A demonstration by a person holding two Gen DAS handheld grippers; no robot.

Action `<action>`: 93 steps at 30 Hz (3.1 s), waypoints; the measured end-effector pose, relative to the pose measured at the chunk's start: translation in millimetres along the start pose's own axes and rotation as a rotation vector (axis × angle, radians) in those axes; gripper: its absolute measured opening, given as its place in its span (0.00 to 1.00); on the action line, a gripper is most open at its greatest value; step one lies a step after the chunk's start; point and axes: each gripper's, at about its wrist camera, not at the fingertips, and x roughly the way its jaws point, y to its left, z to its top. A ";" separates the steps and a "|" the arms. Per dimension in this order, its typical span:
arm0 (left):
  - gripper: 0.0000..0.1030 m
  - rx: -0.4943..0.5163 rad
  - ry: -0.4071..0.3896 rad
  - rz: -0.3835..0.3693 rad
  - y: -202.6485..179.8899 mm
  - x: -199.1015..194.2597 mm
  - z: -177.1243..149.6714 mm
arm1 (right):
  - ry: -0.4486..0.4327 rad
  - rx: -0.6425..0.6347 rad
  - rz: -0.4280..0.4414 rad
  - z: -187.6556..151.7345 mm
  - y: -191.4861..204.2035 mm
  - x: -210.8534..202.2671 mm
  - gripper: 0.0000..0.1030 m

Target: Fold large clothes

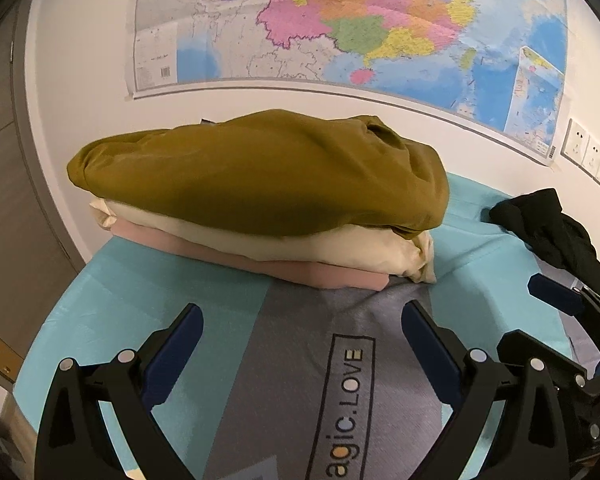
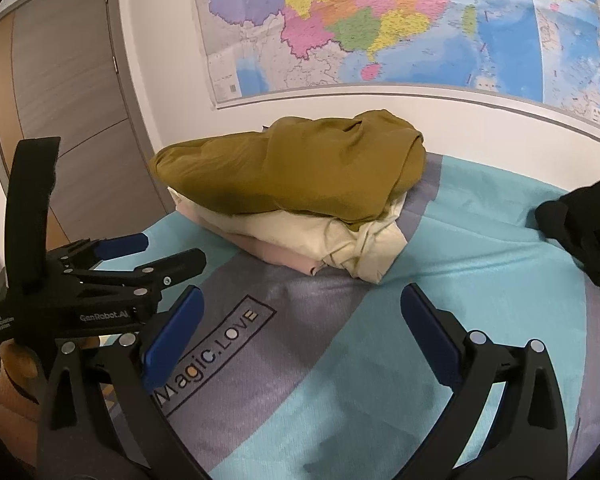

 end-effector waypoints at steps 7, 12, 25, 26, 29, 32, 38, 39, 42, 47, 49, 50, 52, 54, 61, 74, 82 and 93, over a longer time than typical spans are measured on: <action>0.93 0.009 -0.015 0.025 -6.9 -10.0 -6.3 | -0.008 0.000 0.004 -6.6 -2.6 -10.1 0.94; 0.93 0.013 -0.015 0.028 -11.9 -13.4 -10.1 | -0.011 0.004 -0.003 -8.7 -4.3 -14.8 0.94; 0.93 0.020 -0.009 0.028 -15.7 -16.7 -14.8 | -0.017 0.002 -0.001 -13.4 -0.7 -21.6 0.94; 0.93 0.019 -0.011 0.028 -15.6 -17.0 -15.1 | -0.016 -0.001 -0.001 -13.6 0.1 -21.7 0.94; 0.93 0.016 -0.014 0.031 -14.6 -19.4 -17.1 | -0.015 -0.004 0.001 -13.6 0.8 -22.5 0.94; 0.93 0.011 -0.010 0.036 -12.9 -20.6 -18.9 | -0.013 -0.006 0.003 -13.6 1.4 -22.7 0.94; 0.93 0.007 -0.013 0.036 -9.7 -24.0 -21.8 | -0.016 -0.001 -0.001 -14.3 3.4 -23.5 0.94; 0.93 0.007 -0.013 0.035 -9.7 -24.2 -22.2 | -0.014 -0.002 -0.002 -14.5 4.1 -23.1 0.94; 0.93 0.007 -0.012 0.033 -8.6 -24.4 -22.8 | -0.010 -0.004 0.001 -15.2 5.0 -22.9 0.94; 0.93 0.001 -0.009 0.036 -7.8 -25.4 -24.1 | -0.007 -0.008 0.004 -16.7 6.2 -23.5 0.94; 0.93 0.000 -0.010 0.035 -7.9 -26.3 -24.7 | -0.008 -0.009 0.008 -16.8 6.2 -23.6 0.94; 0.93 0.000 -0.010 0.036 -8.0 -26.7 -24.9 | -0.010 -0.009 0.007 -16.7 6.2 -23.9 0.94; 0.93 0.004 -0.011 0.035 -8.6 -27.2 -25.2 | -0.012 -0.008 0.007 -17.5 5.7 -24.6 0.94; 0.93 0.006 -0.014 0.036 -8.9 -27.5 -25.4 | -0.012 -0.005 0.007 -17.9 5.0 -24.8 0.94; 0.93 0.008 -0.012 0.037 -10.3 -28.4 -26.1 | -0.012 -0.004 0.008 -18.2 5.1 -25.5 0.94; 0.93 0.011 -0.009 0.033 -12.1 -27.0 -27.1 | -0.015 0.000 0.011 -19.3 3.9 -25.8 0.94; 0.93 0.012 -0.009 0.032 -12.7 -26.6 -26.9 | -0.017 0.000 0.006 -19.5 4.7 -25.1 0.94; 0.93 0.011 -0.006 0.032 -13.8 -25.3 -27.1 | -0.016 0.001 0.010 -19.5 4.5 -25.3 0.94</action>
